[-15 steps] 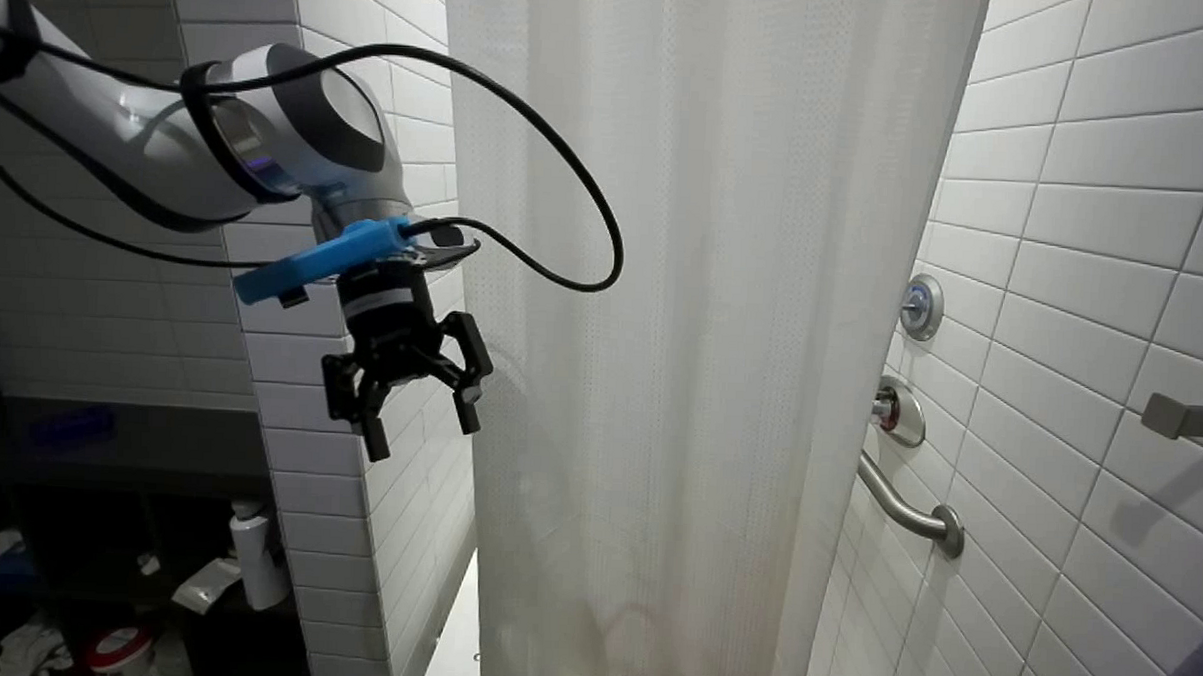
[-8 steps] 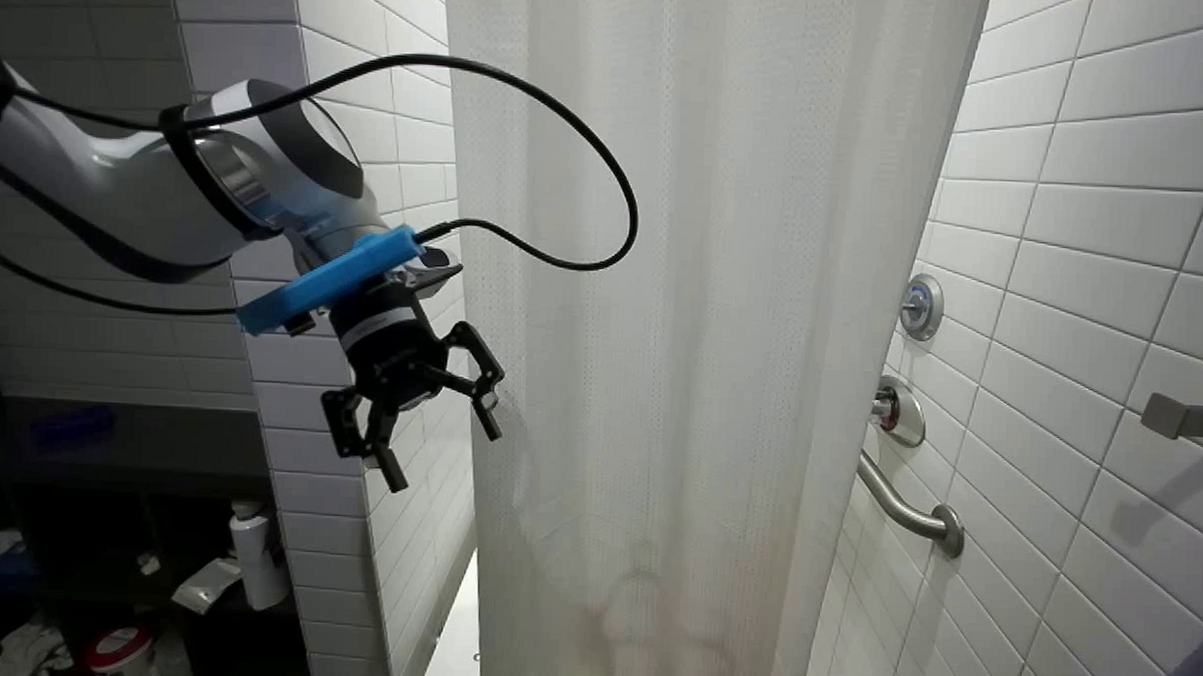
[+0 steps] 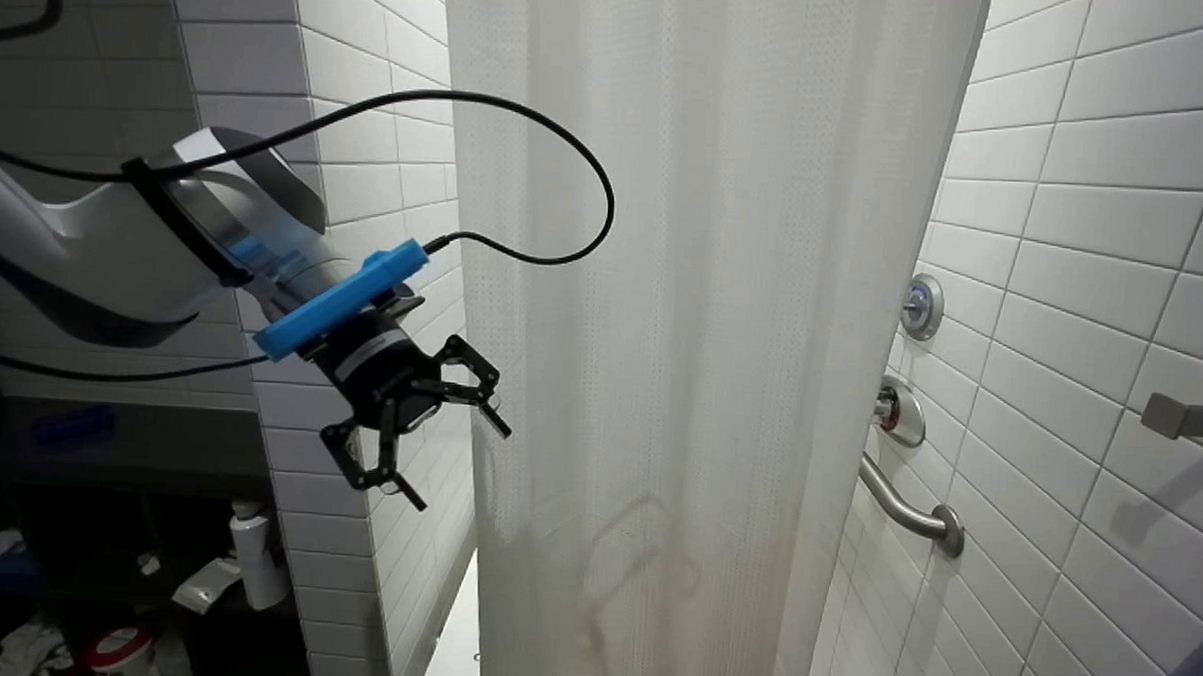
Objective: Close the shower curtain
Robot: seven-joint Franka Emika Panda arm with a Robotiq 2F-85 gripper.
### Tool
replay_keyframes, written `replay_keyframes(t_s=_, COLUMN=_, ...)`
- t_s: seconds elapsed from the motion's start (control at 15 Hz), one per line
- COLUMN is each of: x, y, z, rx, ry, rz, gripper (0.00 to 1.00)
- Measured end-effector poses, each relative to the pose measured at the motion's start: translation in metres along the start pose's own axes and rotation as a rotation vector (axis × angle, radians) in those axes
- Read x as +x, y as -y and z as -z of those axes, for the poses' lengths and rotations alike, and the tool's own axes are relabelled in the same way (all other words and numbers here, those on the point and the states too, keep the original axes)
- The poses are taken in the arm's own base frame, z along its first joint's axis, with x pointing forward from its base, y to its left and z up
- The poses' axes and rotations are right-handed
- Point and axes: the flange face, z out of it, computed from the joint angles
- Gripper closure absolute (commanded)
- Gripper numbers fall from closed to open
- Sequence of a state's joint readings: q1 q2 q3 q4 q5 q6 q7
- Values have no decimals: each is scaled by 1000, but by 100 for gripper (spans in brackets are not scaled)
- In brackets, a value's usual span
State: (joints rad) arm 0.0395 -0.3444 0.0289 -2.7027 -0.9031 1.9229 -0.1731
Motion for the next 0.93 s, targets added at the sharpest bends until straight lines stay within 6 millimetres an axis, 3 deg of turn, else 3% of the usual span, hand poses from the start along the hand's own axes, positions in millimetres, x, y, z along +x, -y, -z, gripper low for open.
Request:
replay_keyframes(t_s=0.67, x=34, y=33, z=2, rx=-156, ry=-118, rz=465, gripper=0)
replay_keyframes(t_s=0.93, x=29, y=29, z=-5, rx=-161, ry=-16, rz=650, gripper=0)
